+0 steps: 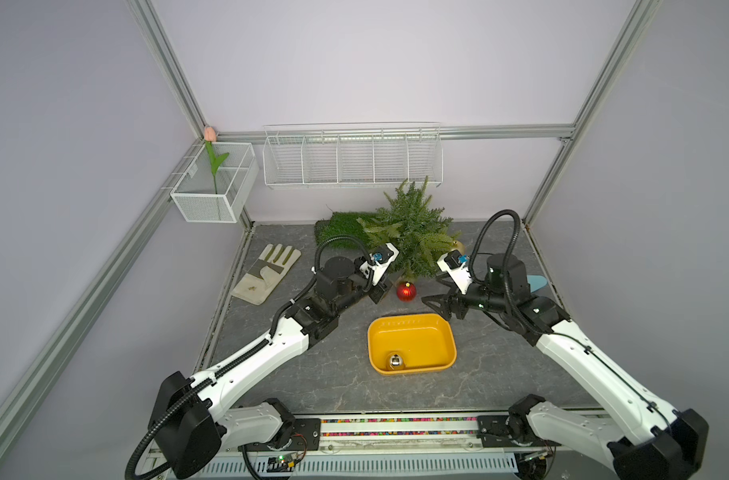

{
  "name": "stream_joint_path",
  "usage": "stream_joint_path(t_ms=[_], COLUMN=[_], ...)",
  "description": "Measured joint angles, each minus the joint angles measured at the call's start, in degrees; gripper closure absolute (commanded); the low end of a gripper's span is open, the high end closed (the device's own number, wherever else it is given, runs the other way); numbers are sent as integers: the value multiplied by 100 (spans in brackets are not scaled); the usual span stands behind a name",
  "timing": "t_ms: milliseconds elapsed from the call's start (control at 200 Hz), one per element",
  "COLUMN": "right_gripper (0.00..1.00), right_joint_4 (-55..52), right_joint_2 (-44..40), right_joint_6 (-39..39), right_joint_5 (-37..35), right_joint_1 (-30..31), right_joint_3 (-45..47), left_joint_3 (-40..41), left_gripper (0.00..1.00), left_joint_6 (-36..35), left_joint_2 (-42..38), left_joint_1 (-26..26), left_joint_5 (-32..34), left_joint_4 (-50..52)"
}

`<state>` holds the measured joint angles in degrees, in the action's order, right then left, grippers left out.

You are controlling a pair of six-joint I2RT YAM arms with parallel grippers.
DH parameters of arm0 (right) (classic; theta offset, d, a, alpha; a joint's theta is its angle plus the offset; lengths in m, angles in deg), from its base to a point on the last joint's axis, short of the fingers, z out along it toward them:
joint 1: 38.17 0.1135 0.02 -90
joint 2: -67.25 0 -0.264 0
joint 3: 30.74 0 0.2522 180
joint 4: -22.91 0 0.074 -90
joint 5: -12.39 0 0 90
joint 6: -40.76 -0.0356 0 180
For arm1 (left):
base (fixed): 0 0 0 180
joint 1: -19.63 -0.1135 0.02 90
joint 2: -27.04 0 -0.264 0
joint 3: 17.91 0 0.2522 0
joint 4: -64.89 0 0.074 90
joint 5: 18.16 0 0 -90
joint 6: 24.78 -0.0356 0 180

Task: Decorate the small christmas tree with ornaments
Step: Hang an ornament on the christmas tree.

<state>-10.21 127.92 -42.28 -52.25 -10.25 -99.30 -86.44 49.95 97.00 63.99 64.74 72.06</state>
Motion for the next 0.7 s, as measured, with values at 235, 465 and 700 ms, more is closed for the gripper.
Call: stream_joint_path(t_ms=[235,465,700], right_gripper=[19,25,29], right_joint_4=[-81,-55,-83], right_joint_2=[-284,-719,-732], right_joint_6=[-192,-1134,-2610], right_joint_5=[-55,-649,-1786], right_joint_1=[31,549,1652], right_joint_3=[195,868,1488], left_joint_3=[129,400,769], left_gripper=[33,32,32], left_joint_6=[92,387,841], left_joint_2=[-273,-678,-1222], left_joint_1=[0,0,0], left_joint_5=[286,929,1602], left_joint_4=[50,254,595])
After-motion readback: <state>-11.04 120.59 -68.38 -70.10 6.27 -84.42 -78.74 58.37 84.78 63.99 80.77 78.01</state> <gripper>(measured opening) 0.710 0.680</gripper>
